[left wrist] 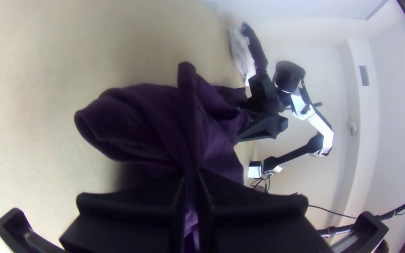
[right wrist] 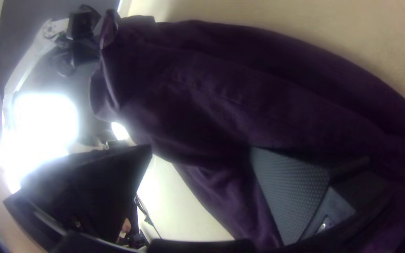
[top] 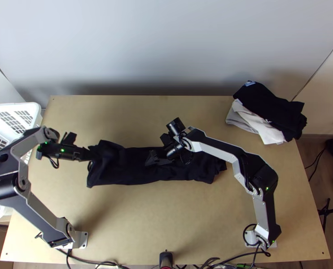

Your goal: Fold the t-shirt

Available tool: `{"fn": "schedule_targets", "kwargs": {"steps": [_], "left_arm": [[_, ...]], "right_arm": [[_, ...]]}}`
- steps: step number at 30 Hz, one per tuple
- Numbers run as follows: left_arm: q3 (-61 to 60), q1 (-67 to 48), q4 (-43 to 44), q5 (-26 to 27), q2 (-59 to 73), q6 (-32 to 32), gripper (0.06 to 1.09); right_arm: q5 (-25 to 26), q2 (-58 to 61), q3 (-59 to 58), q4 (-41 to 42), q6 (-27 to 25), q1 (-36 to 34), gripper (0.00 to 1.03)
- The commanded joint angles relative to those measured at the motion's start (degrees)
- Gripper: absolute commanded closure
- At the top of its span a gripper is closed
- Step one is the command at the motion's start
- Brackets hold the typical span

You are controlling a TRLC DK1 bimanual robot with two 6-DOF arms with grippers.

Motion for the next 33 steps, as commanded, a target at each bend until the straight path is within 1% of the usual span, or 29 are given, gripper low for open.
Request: {"fn": "schedule_targets", "kwargs": {"steps": [1,3,9,13,21,29,33], "left_arm": [[5.2,0.9,1.7,-6.2,-6.3,-6.8,1.05],[7.4,0.8,0.5,-6.3,-7.2,-8.4,1.05],[12.7,-2.1,-5.2,-6.3,-9.4,-9.9,1.05],[13.9,-5.1,-5.6,-6.3,-10.9,-11.4,1.05],[17.0,-7.5,-6.7,-6.3,-10.7,-14.7,1.05],[27.9,-16.6,-6.3,-6.1,-10.9,-21.2,1.05],[31.8,-21.2,-5.6,-6.1,-9.3,-23.1,1.05]], "right_arm": [[0.0,0.0,0.0,0.3,0.0,-0.1,0.05],[0.0,0.0,0.0,0.3,0.0,-0.1,0.05],[0.1,-0.3,0.2,0.4,0.0,-0.4,0.05],[0.1,-0.4,0.7,0.4,0.0,-1.0,0.05],[0.1,-1.6,0.7,0.4,0.0,-2.7,0.05],[0.1,-3.6,0.0,0.4,-0.5,-5.0,0.05],[0.1,-4.3,-0.3,0.4,-0.8,-5.4,0.05]]}}
